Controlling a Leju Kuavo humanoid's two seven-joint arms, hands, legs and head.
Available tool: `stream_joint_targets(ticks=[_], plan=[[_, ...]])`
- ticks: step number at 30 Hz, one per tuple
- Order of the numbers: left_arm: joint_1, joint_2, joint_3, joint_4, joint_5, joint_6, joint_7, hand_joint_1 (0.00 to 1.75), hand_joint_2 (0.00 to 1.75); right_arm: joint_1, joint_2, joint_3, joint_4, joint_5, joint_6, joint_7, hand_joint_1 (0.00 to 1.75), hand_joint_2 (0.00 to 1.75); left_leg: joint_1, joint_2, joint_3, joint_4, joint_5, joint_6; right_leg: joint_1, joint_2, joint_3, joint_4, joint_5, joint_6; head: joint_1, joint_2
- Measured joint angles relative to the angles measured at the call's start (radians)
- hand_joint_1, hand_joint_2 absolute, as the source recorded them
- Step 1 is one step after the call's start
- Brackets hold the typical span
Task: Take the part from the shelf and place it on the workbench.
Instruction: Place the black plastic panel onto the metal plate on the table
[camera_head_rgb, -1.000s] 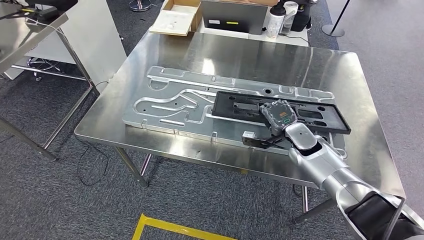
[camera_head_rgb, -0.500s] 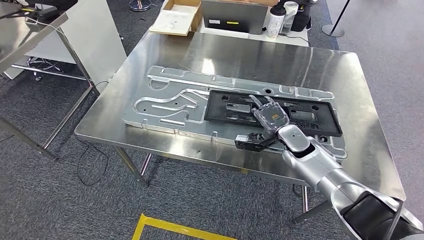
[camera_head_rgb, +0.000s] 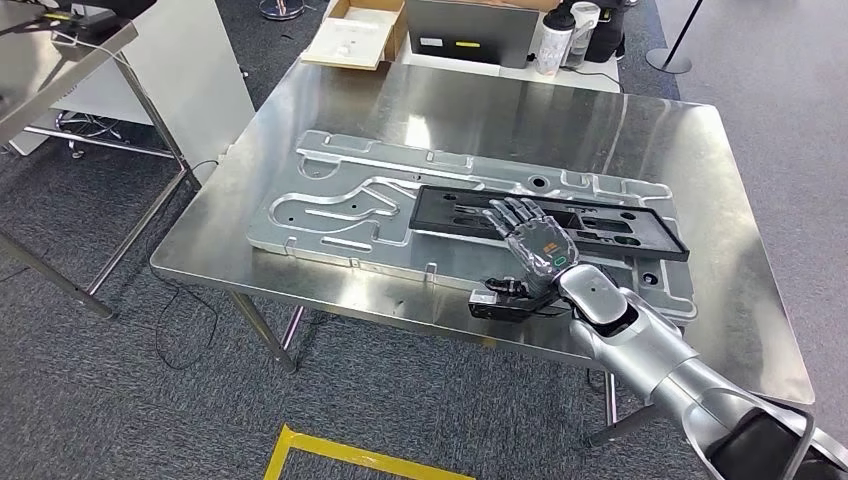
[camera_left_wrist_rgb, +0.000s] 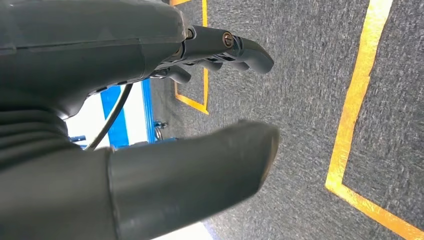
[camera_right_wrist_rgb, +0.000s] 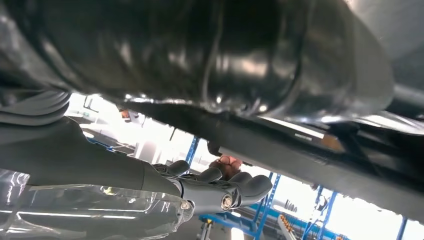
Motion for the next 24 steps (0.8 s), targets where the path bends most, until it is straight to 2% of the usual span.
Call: stream_joint_targets(ticks=[24], plan=[[-0.003, 0.000, 0.021, 0.000, -0.016, 0.001, -0.005, 0.00, 0.00, 0.009, -0.017, -0.019, -0.042, 0.000, 0.008, -0.004, 0.00, 0.00, -0.001, 0.000, 0.000, 0.000, 0.000, 0.000, 0.000, 0.000, 0.000, 0.000, 0.000, 0.000, 0.000, 0.000]])
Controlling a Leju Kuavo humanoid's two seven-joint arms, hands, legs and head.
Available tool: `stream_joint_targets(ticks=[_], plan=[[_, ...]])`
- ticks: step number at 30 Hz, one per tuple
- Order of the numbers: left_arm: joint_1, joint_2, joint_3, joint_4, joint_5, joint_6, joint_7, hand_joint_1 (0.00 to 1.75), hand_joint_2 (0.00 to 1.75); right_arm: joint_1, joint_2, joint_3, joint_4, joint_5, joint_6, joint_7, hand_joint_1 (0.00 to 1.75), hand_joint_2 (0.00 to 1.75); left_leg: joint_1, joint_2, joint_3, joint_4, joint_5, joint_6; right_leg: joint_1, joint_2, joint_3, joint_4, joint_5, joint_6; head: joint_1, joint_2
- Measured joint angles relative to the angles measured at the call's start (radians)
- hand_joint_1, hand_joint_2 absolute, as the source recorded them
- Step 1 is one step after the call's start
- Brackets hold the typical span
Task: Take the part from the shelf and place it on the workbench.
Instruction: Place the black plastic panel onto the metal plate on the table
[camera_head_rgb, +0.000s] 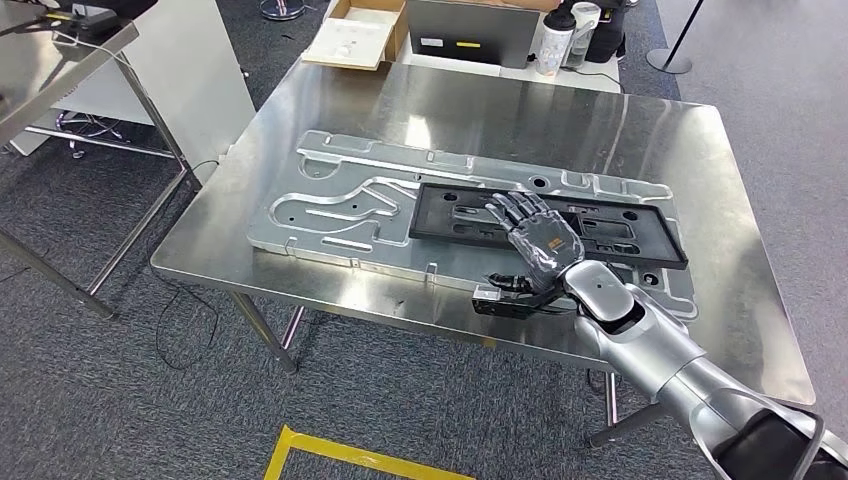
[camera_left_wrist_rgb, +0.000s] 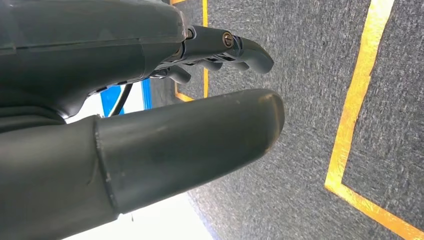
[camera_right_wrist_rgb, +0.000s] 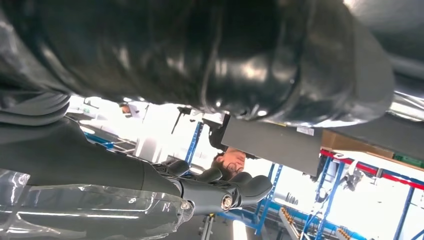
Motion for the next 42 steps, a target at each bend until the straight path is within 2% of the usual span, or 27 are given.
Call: stream_joint_targets(ticks=[12, 16, 23, 33, 42], plan=[[-0.008, 0.003, 0.000, 0.003, -0.026, 0.011, -0.001, 0.00, 0.00, 0.000, -0.005, -0.003, -0.015, 0.006, 0.000, -0.003, 0.00, 0.00, 0.000, 0.000, -0.001, 0.000, 0.000, 0.000, 0.000, 0.000, 0.000, 0.000, 0.000, 0.000, 0.000, 0.000], [-0.012, 0.006, 0.003, 0.007, -0.031, 0.013, -0.001, 0.00, 0.00, -0.034, 0.000, 0.005, -0.018, 0.022, 0.002, -0.006, 0.00, 0.00, 0.000, 0.000, -0.004, 0.000, 0.000, 0.000, 0.000, 0.000, 0.000, 0.000, 0.000, 0.000, 0.000, 0.000], [-0.019, 0.008, 0.008, 0.015, -0.040, 0.021, -0.001, 0.00, 0.00, -0.167, 0.071, 0.057, -0.027, 0.039, 0.027, 0.000, 0.00, 0.00, 0.000, -0.001, -0.001, 0.000, 0.002, 0.000, 0.000, -0.001, 0.000, 0.000, 0.000, 0.000, 0.000, 0.000], [-0.020, 0.010, 0.010, 0.025, -0.078, 0.037, -0.019, 0.00, 0.00, -0.229, 0.130, 0.099, -0.142, -0.033, 0.025, -0.002, 0.00, 0.00, 0.000, -0.004, -0.003, 0.000, 0.002, 0.000, 0.000, -0.002, -0.001, 0.001, 0.000, 0.000, 0.000, 0.000], [-0.019, 0.023, 0.009, 0.044, -0.097, 0.042, -0.020, 0.00, 0.00, -0.297, 0.204, 0.171, -0.210, -0.112, 0.039, -0.048, 0.00, 0.00, 0.000, -0.004, -0.003, 0.000, 0.002, 0.000, 0.000, -0.003, -0.001, 0.001, 0.000, 0.000, 0.000, 0.000]])
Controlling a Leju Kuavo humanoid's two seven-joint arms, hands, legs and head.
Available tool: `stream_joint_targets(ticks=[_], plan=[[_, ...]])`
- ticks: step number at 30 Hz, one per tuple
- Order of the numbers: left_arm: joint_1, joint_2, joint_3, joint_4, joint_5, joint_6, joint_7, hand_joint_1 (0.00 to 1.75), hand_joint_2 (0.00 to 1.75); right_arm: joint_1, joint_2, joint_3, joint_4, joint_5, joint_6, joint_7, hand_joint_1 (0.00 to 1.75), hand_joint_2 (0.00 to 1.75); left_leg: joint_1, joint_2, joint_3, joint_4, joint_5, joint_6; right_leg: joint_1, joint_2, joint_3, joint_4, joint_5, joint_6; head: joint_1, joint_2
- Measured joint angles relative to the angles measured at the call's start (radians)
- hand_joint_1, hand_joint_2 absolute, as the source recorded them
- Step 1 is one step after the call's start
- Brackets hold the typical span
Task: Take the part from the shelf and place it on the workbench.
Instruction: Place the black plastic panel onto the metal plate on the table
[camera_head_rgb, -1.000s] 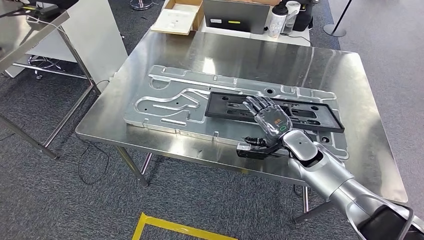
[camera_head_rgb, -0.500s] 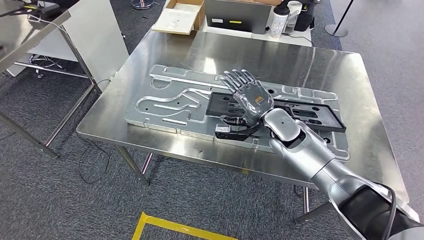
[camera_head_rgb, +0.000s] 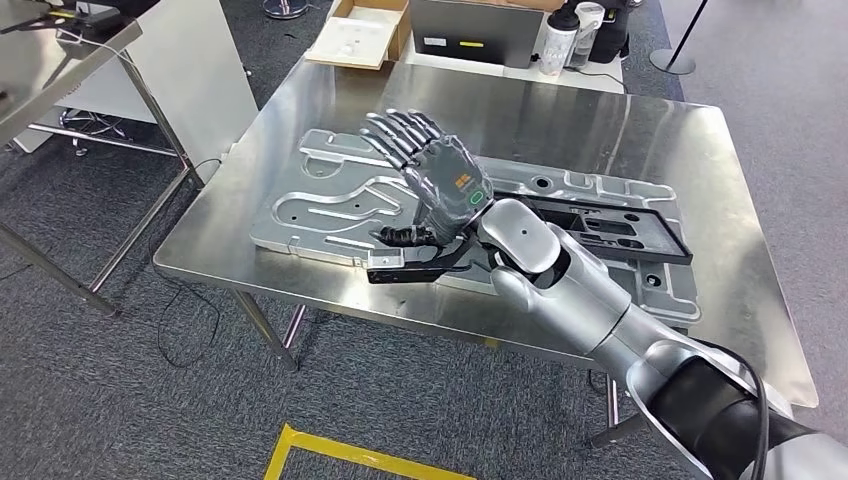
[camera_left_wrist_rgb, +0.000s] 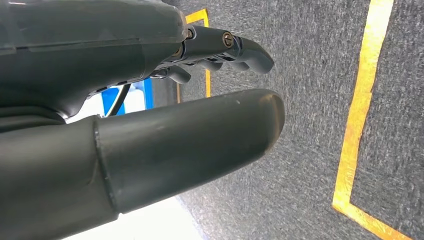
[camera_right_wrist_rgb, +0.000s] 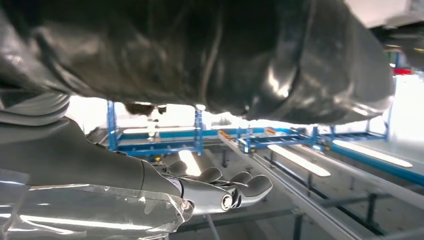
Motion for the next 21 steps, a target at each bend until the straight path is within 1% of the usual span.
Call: stream_joint_targets(ticks=[4, 8, 10, 11, 12, 13, 14, 15, 16, 17, 18, 19, 20, 21], plan=[[-0.001, 0.006, 0.003, 0.008, 0.005, 0.000, -0.012, 0.00, 0.00, -0.022, 0.029, 0.035, -0.023, -0.032, 0.003, -0.022, 0.00, 0.00, 0.000, 0.000, 0.000, 0.000, 0.000, 0.000, 0.000, 0.000, 0.000, 0.000, 0.000, 0.000, 0.000, 0.000], [-0.001, 0.018, 0.008, 0.014, 0.001, 0.002, -0.012, 0.00, 0.00, -0.040, 0.062, 0.081, -0.046, -0.024, 0.013, -0.019, 0.00, 0.00, -0.006, 0.000, -0.004, 0.006, -0.002, 0.006, -0.003, 0.000, 0.001, -0.004, 0.003, 0.005, 0.000, 0.000], [-0.001, 0.023, 0.013, 0.017, 0.003, 0.003, -0.010, 0.00, 0.00, -0.050, 0.081, 0.105, -0.054, -0.018, 0.017, -0.013, 0.00, 0.00, 0.000, -0.001, 0.000, -0.004, 0.003, 0.010, -0.002, -0.002, 0.001, -0.003, 0.002, 0.008, 0.000, 0.000], [-0.002, 0.023, 0.015, 0.018, 0.005, 0.003, -0.010, 0.00, 0.00, -0.054, 0.091, 0.117, -0.057, -0.015, 0.017, -0.009, 0.00, 0.00, 0.003, -0.001, 0.004, -0.012, 0.008, 0.013, -0.001, -0.003, -0.003, 0.007, -0.007, 0.011, 0.000, 0.000], [-0.002, 0.024, 0.017, 0.020, 0.006, 0.003, -0.010, 0.00, 0.00, -0.060, 0.100, 0.128, -0.059, -0.012, 0.017, -0.005, 0.00, 0.00, 0.008, -0.001, 0.007, -0.019, 0.013, 0.016, -0.001, -0.005, -0.014, 0.033, -0.027, 0.014, 0.000, 0.000], [-0.003, 0.025, 0.018, 0.021, 0.007, 0.003, -0.009, 0.00, 0.00, -0.064, 0.106, 0.140, -0.060, -0.010, 0.017, -0.002, 0.00, 0.00, 0.011, -0.002, 0.009, -0.024, 0.017, 0.018, -0.003, -0.007, -0.035, 0.080, -0.056, 0.017, 0.000, 0.000], [-0.002, 0.026, 0.020, 0.021, 0.007, 0.003, -0.007, 0.00, 0.00, -0.068, 0.112, 0.151, -0.060, -0.009, 0.017, 0.000, 0.00, 0.00, 0.012, -0.005, 0.009, -0.025, 0.018, 0.020, -0.005, -0.008, -0.062, 0.141, -0.090, 0.021, 0.000, 0.000], [-0.002, 0.027, 0.021, 0.022, 0.007, 0.003, -0.004, 0.00, 0.00, -0.070, 0.117, 0.161, -0.060, -0.007, 0.017, 0.000, 0.00, 0.00, 0.013, -0.009, 0.008, -0.025, 0.018, 0.020, -0.008, -0.008, -0.090, 0.204, -0.117, 0.024, 0.000, 0.000], [-0.001, 0.028, 0.023, 0.022, 0.007, 0.004, -0.001, 0.00, 0.00, -0.070, 0.120, 0.171, -0.061, -0.006, 0.016, 0.000, 0.00, 0.00, 0.015, -0.014, 0.007, -0.024, 0.018, 0.020, -0.013, -0.009, -0.109, 0.247, -0.130, 0.027, 0.000, 0.000], [0.001, 0.028, 0.024, 0.022, 0.006, 0.004, 0.002, 0.00, 0.00, -0.069, 0.122, 0.179, -0.062, -0.005, 0.014, 0.000, 0.00, 0.00, 0.016, -0.021, 0.007, -0.022, 0.017, 0.018, -0.017, -0.009, -0.111, 0.256, -0.122, 0.031, 0.000, 0.000], [0.002, 0.028, 0.025, 0.022, 0.004, 0.004, 0.004, 0.00, 0.00, -0.069, 0.123, 0.188, -0.066, -0.004, 0.011, 0.000, 0.00, 0.00, 0.019, -0.029, 0.007, -0.019, 0.015, 0.014, -0.022, -0.008, -0.094, 0.225, -0.097, 0.034, 0.000, 0.000], [0.003, 0.028, 0.025, 0.023, 0.002, 0.004, 0.004, 0.00, 0.00, -0.068, 0.124, 0.195, -0.072, -0.004, 0.008, 0.000, 0.00, 0.00, 0.022, -0.037, 0.007, -0.014, 0.012, 0.009, -0.027, -0.003, -0.063, 0.164, -0.061, 0.038, 0.000, 0.000], [0.004, 0.028, 0.026, 0.023, -0.001, 0.004, 0.003, 0.00, 0.00, -0.067, 0.120, 0.201, -0.082, -0.003, 0.004, 0.000, 0.00, 0.00, 0.024, -0.044, 0.005, -0.008, 0.009, 0.002, -0.031, 0.012, -0.029, 0.100, -0.038, 0.040, 0.000, 0.000], [0.004, 0.028, 0.026, 0.023, -0.005, 0.006, 0.000, 0.00, 0.00, -0.062, 0.115, 0.205, -0.095, -0.001, -0.001, 0.000, 0.00, 0.00, 0.025, -0.052, 0.001, 0.000, 0.005, -0.005, -0.032, 0.026, -0.003, 0.048, -0.023, 0.039, 0.000, 0.000]])
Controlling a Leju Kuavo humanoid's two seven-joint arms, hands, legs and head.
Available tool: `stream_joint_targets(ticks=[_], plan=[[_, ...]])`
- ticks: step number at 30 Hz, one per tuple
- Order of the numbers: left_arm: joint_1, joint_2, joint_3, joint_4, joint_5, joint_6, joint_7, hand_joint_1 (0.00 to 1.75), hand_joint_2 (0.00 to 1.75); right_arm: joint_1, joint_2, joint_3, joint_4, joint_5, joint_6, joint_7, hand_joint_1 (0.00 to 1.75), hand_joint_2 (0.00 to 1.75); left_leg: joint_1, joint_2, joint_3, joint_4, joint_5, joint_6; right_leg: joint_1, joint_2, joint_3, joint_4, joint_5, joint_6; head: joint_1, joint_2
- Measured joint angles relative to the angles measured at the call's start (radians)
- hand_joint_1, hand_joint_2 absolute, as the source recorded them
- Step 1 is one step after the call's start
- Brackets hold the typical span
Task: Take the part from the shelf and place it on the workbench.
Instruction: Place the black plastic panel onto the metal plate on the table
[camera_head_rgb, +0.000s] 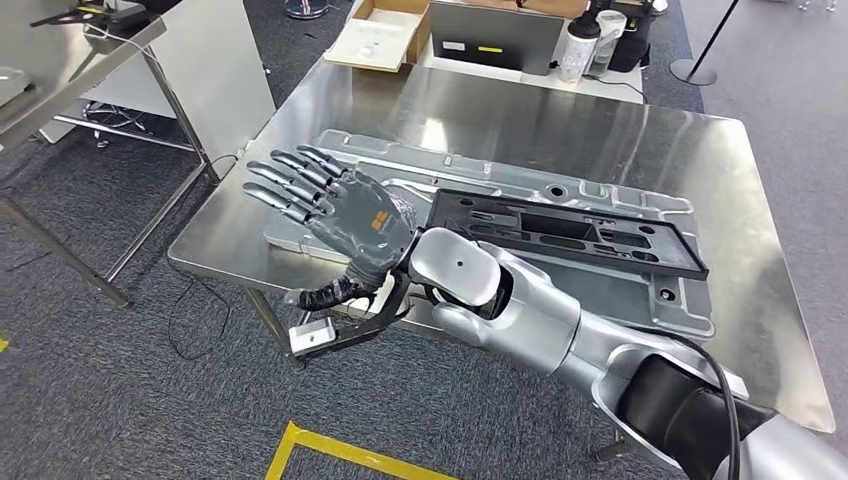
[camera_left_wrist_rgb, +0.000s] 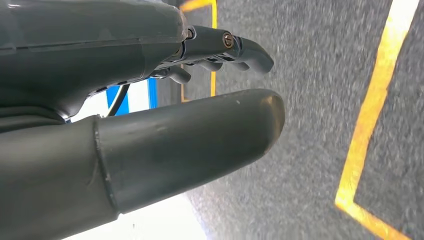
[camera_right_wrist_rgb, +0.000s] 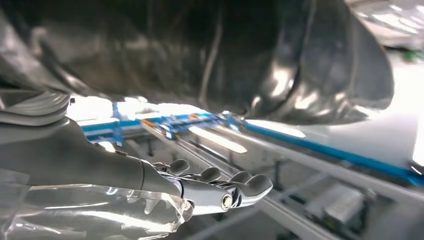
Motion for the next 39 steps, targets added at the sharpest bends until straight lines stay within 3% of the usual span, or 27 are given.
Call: stream_joint_targets(ticks=[2, 4, 6, 9, 11, 12, 15, 17, 19, 20, 22, 23, 25, 26, 27, 28, 30, 32, 34, 35, 37, 39], plan=[[0.000, 0.000, 0.000, 0.001, -0.005, 0.004, -0.009, 0.00, 0.00, 0.018, -0.026, 0.009, -0.035, 0.006, -0.011, 0.000, 0.00, 0.00, 0.002, -0.016, -0.009, 0.006, -0.001, -0.015, 0.005, 0.014, 0.017, -0.036, -0.005, -0.008, -0.001, 0.000], [0.001, 0.000, 0.001, 0.004, -0.007, 0.006, -0.016, 0.00, 0.00, 0.037, -0.057, 0.019, -0.068, 0.013, -0.020, -0.001, 0.00, 0.00, 0.007, -0.028, -0.013, 0.005, 0.000, -0.029, 0.008, -0.004, 0.020, -0.042, -0.003, -0.023, 0.000, 0.000], [0.003, 0.000, 0.003, 0.008, -0.008, 0.006, -0.021, 0.00, 0.00, 0.047, -0.080, 0.025, -0.092, 0.019, -0.028, -0.002, 0.00, 0.00, 0.008, -0.007, -0.028, 0.037, -0.021, -0.038, 0.006, -0.022, 0.026, -0.050, -0.001, -0.039, -0.001, 0.000], [0.000, 0.003, 0.006, 0.011, -0.009, 0.007, -0.023, 0.00, 0.00, 0.062, -0.100, 0.033, -0.115, 0.028, -0.035, -0.005, 0.00, 0.00, 0.007, 0.035, -0.112, 0.208, -0.100, -0.046, 0.010, -0.049, 0.031, -0.053, -0.002, -0.053, -0.002, 0.000], [-0.002, 0.005, 0.008, 0.013, -0.009, 0.007, -0.024, 0.00, 0.00, 0.073, -0.109, 0.043, -0.125, 0.029, -0.036, -0.006, 0.00, 0.00, 0.008, 0.041, -0.152, 0.277, -0.112, -0.048, 0.014, -0.070, 0.033, -0.052, -0.005, -0.055, -0.002, 0.000], [-0.001, 0.006, 0.009, 0.013, -0.009, 0.007, -0.024, 0.00, 0.00, 0.076, -0.111, 0.047, -0.130, 0.029, -0.036, -0.006, 0.00, 0.00, 0.007, 0.045, -0.144, 0.258, -0.091, -0.047, 0.015, -0.080, 0.035, -0.052, -0.007, -0.055, -0.002, 0.000], [-0.001, 0.008, 0.012, 0.014, -0.009, 0.007, -0.024, 0.00, 0.00, 0.077, -0.118, 0.052, -0.144, 0.029, -0.037, -0.006, 0.00, 0.00, 0.001, 0.089, -0.052, 0.071, -0.004, -0.035, 0.019, -0.105, 0.043, -0.049, -0.016, -0.046, -0.002, 0.000], [-0.004, 0.008, 0.013, 0.016, -0.009, 0.007, -0.024, 0.00, 0.00, 0.078, -0.124, 0.054, -0.150, 0.029, -0.038, -0.006, 0.00, 0.00, -0.008, 0.107, -0.029, 0.015, 0.007, -0.025, 0.024, -0.121, 0.046, -0.049, -0.019, -0.035, -0.001, 0.000], [-0.004, 0.008, 0.014, 0.018, -0.009, 0.007, -0.024, 0.00, 0.00, 0.078, -0.128, 0.056, -0.155, 0.029, -0.039, -0.006, 0.00, 0.00, -0.009, 0.086, -0.030, 0.011, 0.012, -0.014, 0.026, -0.138, 0.050, -0.052, -0.021, -0.024, -0.001, 0.000], [-0.003, 0.008, 0.014, 0.020, -0.009, 0.008, -0.024, 0.00, 0.00, 0.077, -0.130, 0.057, -0.157, 0.029, -0.040, -0.006, 0.00, 0.00, -0.008, 0.075, -0.029, 0.007, 0.015, -0.008, 0.025, -0.132, 0.051, -0.048, -0.027, -0.019, -0.001, 0.000], [-0.003, 0.008, 0.014, 0.022, -0.010, 0.011, -0.023, 0.00, 0.00, 0.077, -0.136, 0.058, -0.161, 0.029, -0.041, -0.006, 0.00, 0.00, -0.004, 0.058, -0.027, 0.000, 0.021, 0.004, 0.020, -0.093, 0.026, 0.011, -0.070, -0.011, 0.000, 0.000], [-0.003, 0.009, 0.014, 0.022, -0.010, 0.012, -0.023, 0.00, 0.00, 0.077, -0.140, 0.059, -0.162, 0.027, -0.042, -0.006, 0.00, 0.00, -0.004, 0.049, -0.028, 0.000, 0.022, 0.008, 0.020, -0.069, -0.001, 0.070, -0.102, -0.010, 0.000, 0.000], [-0.005, 0.010, 0.014, 0.024, -0.010, 0.015, -0.023, 0.00, 0.00, 0.077, -0.146, 0.062, -0.162, 0.023, -0.040, -0.006, 0.00, 0.00, -0.006, 0.028, -0.031, 0.000, 0.024, 0.013, 0.020, -0.048, -0.062, 0.191, -0.150, -0.010, 0.000, 0.000], [-0.006, 0.010, 0.014, 0.025, -0.010, 0.016, -0.023, 0.00, 0.00, 0.077, -0.147, 0.064, -0.162, 0.021, -0.038, -0.007, 0.00, 0.00, -0.008, 0.015, -0.031, 0.000, 0.024, 0.014, 0.021, -0.045, -0.077, 0.216, -0.148, -0.011, 0.000, 0.000], [-0.006, 0.010, 0.014, 0.026, -0.010, 0.016, -0.024, 0.00, 0.00, 0.076, -0.148, 0.066, -0.161, 0.019, -0.036, -0.007, 0.00, 0.00, -0.009, 0.002, -0.030, 0.000, 0.024, 0.014, 0.021, -0.043, -0.074, 0.204, -0.127, -0.014, 0.000, 0.000], [-0.007, 0.010, 0.014, 0.028, -0.011, 0.016, -0.024, 0.00, 0.00, 0.074, -0.148, 0.067, -0.161, 0.018, -0.035, -0.007, 0.00, 0.00, -0.010, -0.011, -0.029, 0.001, 0.024, 0.014, 0.022, -0.036, -0.053, 0.156, -0.091, -0.018, 0.000, 0.000], [-0.008, 0.010, 0.014, 0.030, -0.014, 0.018, -0.024, 0.00, 0.00, 0.070, -0.150, 0.068, -0.162, 0.014, -0.034, -0.007, 0.00, 0.00, -0.012, -0.034, -0.028, 0.003, 0.025, 0.012, 0.022, 0.002, 0.005, 0.024, -0.027, -0.030, -0.001, 0.000], [-0.010, 0.009, 0.014, 0.033, -0.016, 0.021, -0.024, 0.00, 0.00, 0.067, -0.153, 0.069, -0.162, 0.011, -0.034, -0.007, 0.00, 0.00, -0.010, -0.055, -0.034, 0.004, 0.027, 0.003, 0.024, 0.028, 0.035, -0.045, -0.009, -0.036, -0.001, 0.000], [-0.009, 0.009, 0.014, 0.037, -0.020, 0.024, -0.023, 0.00, 0.00, 0.066, -0.154, 0.069, -0.162, 0.010, -0.034, -0.006, 0.00, 0.00, -0.007, -0.077, -0.039, 0.001, 0.031, -0.011, 0.026, 0.012, 0.041, -0.056, -0.009, -0.040, 0.000, 0.000], [-0.008, 0.010, 0.014, 0.038, -0.022, 0.025, -0.023, 0.00, 0.00, 0.065, -0.154, 0.069, -0.162, 0.009, -0.034, -0.006, 0.00, 0.00, -0.007, -0.074, -0.041, 0.004, 0.030, -0.016, 0.024, 0.000, 0.046, -0.063, -0.007, -0.044, 0.000, 0.000], [-0.007, 0.011, 0.014, 0.040, -0.026, 0.028, -0.021, 0.00, 0.00, 0.065, -0.155, 0.069, -0.162, 0.009, -0.035, -0.006, 0.00, 0.00, -0.011, -0.029, -0.060, 0.047, 0.002, -0.026, 0.018, -0.025, 0.058, -0.079, -0.001, -0.055, -0.002, 0.000], [-0.010, 0.012, 0.014, 0.042, -0.030, 0.030, -0.017, 0.00, 0.00, 0.068, -0.157, 0.069, -0.162, 0.008, -0.036, -0.006, 0.00, 0.00, -0.007, 0.025, -0.118, 0.164, -0.058, -0.036, 0.018, -0.051, 0.064, -0.084, -0.001, -0.061, -0.004, 0.000]])
